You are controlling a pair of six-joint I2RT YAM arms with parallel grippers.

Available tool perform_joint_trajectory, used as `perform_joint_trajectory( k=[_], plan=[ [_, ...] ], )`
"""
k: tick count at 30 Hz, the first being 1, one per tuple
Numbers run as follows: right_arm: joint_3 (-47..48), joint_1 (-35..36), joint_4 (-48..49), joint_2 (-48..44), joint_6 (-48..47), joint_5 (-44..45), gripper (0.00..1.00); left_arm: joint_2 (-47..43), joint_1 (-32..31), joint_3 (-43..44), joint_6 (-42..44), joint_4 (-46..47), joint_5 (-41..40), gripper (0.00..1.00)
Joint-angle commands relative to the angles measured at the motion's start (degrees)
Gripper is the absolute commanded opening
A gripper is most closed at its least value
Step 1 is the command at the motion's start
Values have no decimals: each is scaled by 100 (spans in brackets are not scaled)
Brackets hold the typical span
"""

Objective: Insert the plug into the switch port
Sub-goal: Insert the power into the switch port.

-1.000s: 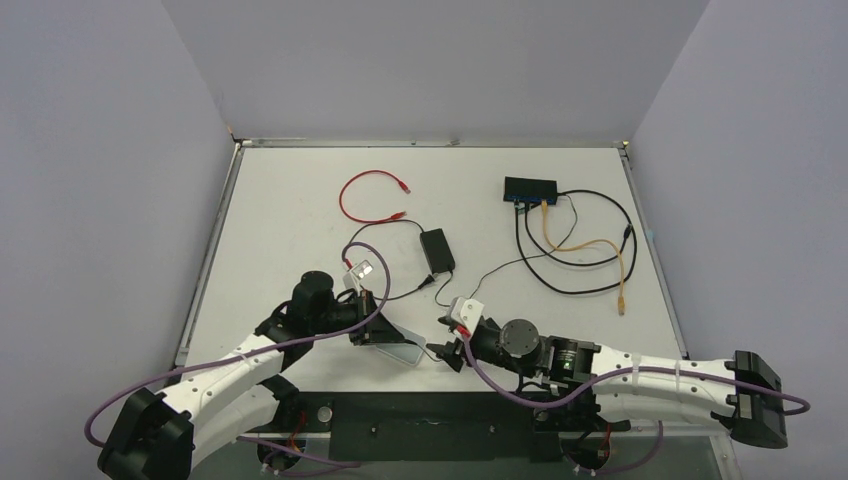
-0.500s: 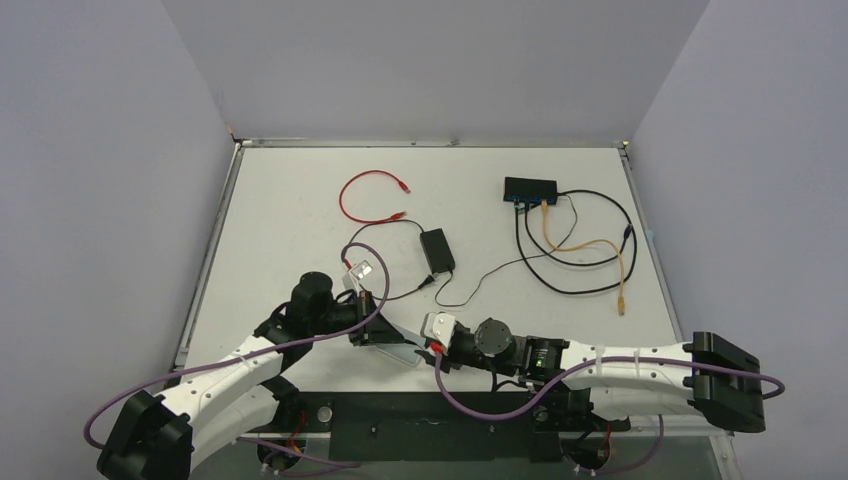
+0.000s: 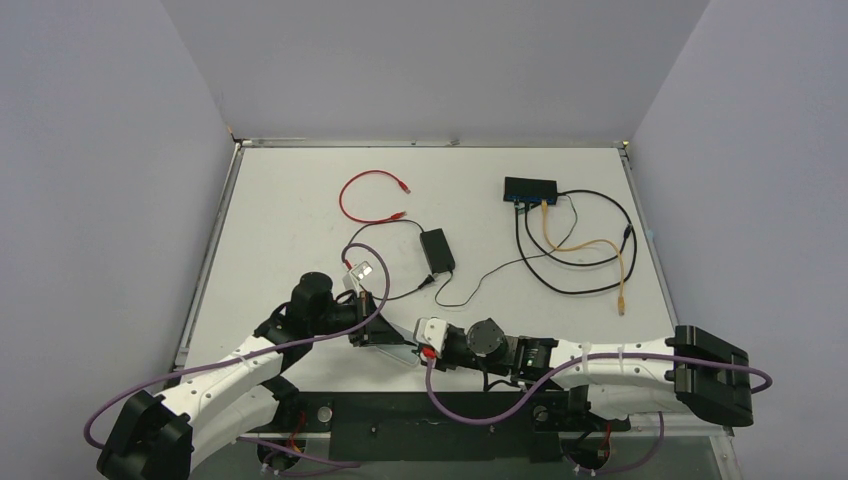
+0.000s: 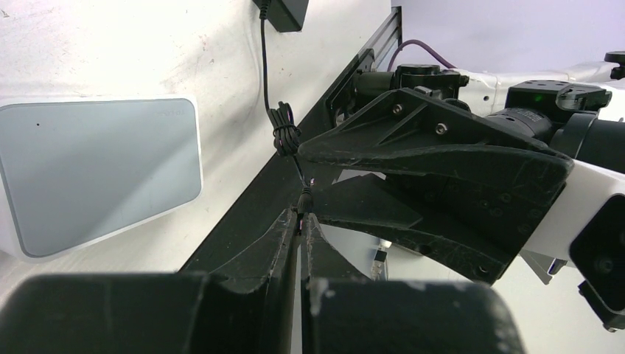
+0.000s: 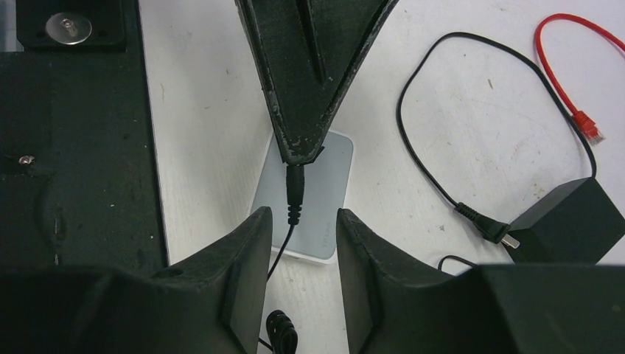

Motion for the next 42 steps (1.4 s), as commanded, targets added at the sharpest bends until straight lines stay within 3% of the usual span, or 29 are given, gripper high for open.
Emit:
perform_joint_trajectory(
  k=[1,25,35,42],
  plan=[
    [231,25,384,100,-54,-201,33,-101,-27,2,144,269,164,0],
    [422,22,287,304,-74,-356,17,-112,-26,-12,209,220,160,0],
    [510,20,171,383,-84,-423,0,-120,-27,0,218,214,187,0],
    [567,18,24,332,-62,-388,0,-74,-16,17,240,147,154,1]
  ],
)
